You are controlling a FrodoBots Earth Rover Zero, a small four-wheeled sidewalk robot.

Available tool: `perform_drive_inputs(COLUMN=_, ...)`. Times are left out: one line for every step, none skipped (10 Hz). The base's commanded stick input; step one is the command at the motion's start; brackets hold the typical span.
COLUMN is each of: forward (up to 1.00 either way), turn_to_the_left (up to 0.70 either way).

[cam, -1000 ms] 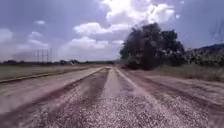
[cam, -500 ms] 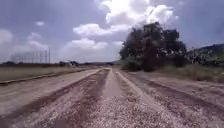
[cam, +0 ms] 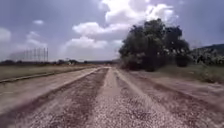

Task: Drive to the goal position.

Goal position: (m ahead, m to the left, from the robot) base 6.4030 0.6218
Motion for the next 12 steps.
perform_drive_inputs(forward=1.0, turn_to_the_left=0.0)
perform_drive_inputs(forward=1.0, turn_to_the_left=0.0)
perform_drive_inputs(forward=1.0, turn_to_the_left=0.0)
perform_drive_inputs(forward=1.0, turn_to_the_left=0.0)
perform_drive_inputs(forward=1.0, turn_to_the_left=0.0)
perform_drive_inputs(forward=1.0, turn_to_the_left=0.0)
perform_drive_inputs(forward=1.0, turn_to_the_left=0.0)
perform_drive_inputs(forward=1.0, turn_to_the_left=0.0)
perform_drive_inputs(forward=1.0, turn_to_the_left=0.0)
perform_drive_inputs(forward=1.0, turn_to_the_left=0.0)
perform_drive_inputs(forward=1.0, turn_to_the_left=0.0)
perform_drive_inputs(forward=1.0, turn_to_the_left=0.0)
